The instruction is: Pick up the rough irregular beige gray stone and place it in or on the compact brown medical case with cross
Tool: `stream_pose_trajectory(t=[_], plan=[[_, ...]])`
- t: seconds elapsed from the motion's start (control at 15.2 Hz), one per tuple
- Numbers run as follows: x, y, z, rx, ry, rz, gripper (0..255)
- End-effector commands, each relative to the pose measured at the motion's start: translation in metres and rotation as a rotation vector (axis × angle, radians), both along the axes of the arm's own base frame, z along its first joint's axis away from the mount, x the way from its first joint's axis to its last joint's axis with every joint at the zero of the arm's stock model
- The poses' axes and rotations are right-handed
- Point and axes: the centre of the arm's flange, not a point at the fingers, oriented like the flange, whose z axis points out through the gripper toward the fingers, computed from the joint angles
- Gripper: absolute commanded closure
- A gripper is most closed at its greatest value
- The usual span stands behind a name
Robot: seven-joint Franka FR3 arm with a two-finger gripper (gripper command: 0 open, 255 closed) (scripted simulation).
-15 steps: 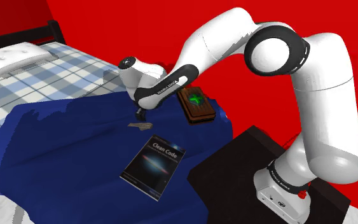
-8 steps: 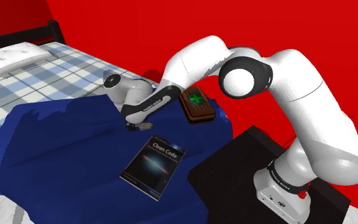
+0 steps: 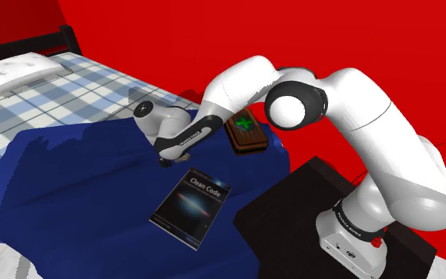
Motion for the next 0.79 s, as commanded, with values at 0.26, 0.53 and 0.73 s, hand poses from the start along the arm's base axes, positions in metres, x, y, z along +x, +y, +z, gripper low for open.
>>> stream_pose_trajectory(t=[0.26, 0.53, 0.73], plan=[[0.0004, -0.0006, -0.0018, 0.0, 0.0, 0.0, 0], [0.0003, -0.0006, -0.0018, 0.0, 0.0, 0.0, 255], [-0.0009, -0.001, -0.0014, 0.0, 0.0, 0.0, 255]])
